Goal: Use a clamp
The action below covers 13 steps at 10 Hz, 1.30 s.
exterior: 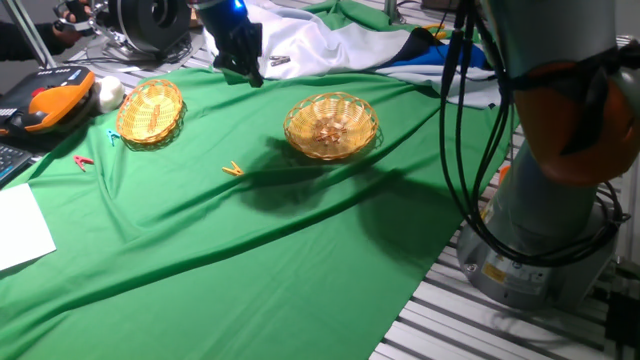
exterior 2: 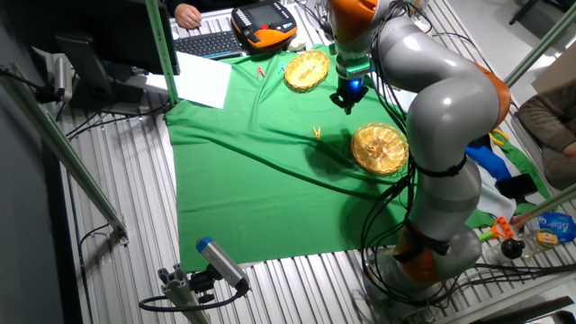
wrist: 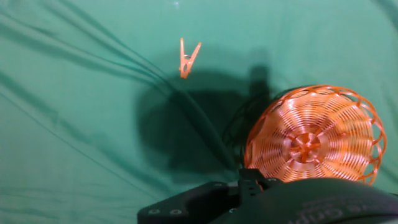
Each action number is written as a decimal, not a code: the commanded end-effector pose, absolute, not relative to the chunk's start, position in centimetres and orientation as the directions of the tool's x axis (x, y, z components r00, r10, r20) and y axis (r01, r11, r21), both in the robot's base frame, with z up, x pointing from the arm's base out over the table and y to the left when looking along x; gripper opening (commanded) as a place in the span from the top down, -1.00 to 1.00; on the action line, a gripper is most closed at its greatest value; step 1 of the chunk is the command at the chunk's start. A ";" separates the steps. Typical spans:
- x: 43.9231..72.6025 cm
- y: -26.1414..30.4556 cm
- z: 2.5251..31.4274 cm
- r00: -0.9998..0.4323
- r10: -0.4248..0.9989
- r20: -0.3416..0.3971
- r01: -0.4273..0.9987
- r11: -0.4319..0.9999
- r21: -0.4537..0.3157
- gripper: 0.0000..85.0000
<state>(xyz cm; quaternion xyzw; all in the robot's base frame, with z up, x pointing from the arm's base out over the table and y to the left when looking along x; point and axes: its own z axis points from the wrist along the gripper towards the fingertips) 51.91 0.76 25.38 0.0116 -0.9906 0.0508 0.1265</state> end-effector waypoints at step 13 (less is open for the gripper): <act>53.5 2.0 23.9 -0.914 0.237 0.329 0.211 0.971 -0.113 1.00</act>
